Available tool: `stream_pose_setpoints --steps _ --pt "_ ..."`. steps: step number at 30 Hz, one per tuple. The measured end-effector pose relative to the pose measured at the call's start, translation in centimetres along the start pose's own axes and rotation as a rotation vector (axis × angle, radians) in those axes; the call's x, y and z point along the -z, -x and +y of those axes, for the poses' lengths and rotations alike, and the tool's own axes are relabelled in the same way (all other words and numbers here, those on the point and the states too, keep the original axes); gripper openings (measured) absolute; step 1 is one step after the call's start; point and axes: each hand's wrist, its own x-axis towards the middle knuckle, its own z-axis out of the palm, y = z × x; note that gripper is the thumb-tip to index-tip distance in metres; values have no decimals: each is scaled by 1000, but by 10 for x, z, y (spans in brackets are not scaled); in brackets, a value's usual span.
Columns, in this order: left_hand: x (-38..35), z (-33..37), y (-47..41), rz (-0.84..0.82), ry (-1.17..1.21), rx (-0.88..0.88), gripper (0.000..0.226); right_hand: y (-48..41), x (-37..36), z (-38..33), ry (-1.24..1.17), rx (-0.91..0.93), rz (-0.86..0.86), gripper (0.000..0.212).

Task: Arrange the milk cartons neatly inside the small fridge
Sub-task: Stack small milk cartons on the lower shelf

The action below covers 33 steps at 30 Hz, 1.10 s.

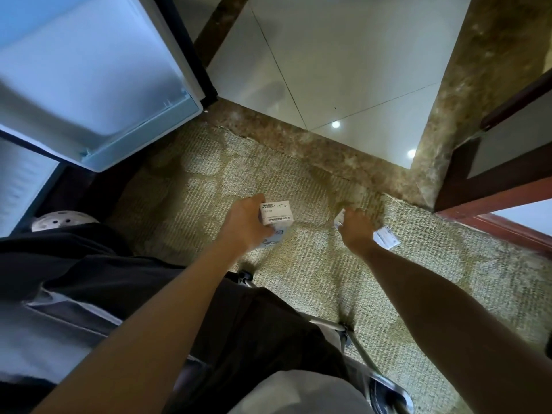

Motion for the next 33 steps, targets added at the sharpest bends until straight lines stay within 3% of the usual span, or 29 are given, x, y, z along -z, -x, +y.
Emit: stream_pose_setpoints --steps 5,11,17,22,27,33 --pt "22 -9 1 30 37 4 28 10 29 -44 -189 124 69 44" --pt "77 -23 7 199 128 30 33 30 84 -141 -186 427 133 52" --pt "151 -64 27 469 230 134 26 72 134 -244 -192 717 259 27" --pt "209 -113 58 654 331 214 29 104 150 -327 -215 877 219 10" --pt "249 -172 91 868 426 324 22 129 145 -415 -211 1005 183 24" --pt "274 -245 112 965 534 453 41 157 115 -511 -141 1167 98 27"
